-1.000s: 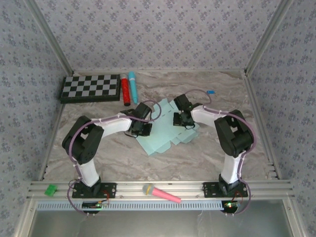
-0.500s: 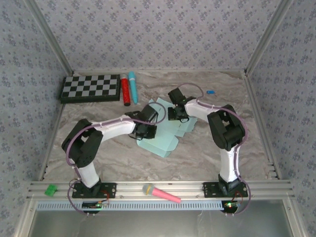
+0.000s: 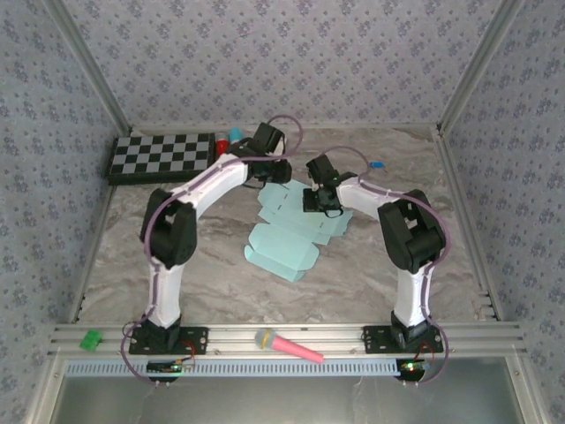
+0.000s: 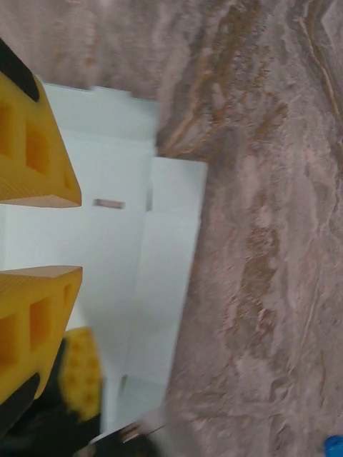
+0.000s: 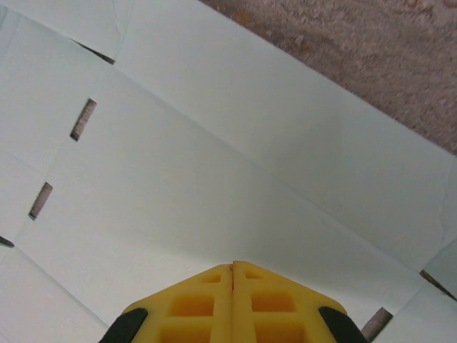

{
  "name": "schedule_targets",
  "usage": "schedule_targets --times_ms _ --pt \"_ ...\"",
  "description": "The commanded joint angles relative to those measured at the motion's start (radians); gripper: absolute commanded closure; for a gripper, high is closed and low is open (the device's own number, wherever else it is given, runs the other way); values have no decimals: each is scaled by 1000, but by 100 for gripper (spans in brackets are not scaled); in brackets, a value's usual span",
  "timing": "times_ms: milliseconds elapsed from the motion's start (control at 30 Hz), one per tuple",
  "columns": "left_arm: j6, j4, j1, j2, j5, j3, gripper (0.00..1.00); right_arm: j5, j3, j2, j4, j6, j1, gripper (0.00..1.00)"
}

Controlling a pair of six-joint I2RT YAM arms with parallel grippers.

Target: Fold the paper box

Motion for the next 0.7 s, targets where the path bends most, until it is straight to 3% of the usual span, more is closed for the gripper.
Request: schedule_targets --times_ms 0,100,333,667 --pt "70 -139 12 107 26 164 68 -30 -23 -1 10 18 -5 98" --pt "89 -193 21 195 -3 290 62 -35 -31 9 25 24 -9 98" --pt "123 -290 30 348 -4 504 59 -39 -45 24 33 30 -9 99" --pt "137 -328 33 420 -39 559 53 -48 -56 38 49 38 -11 100"
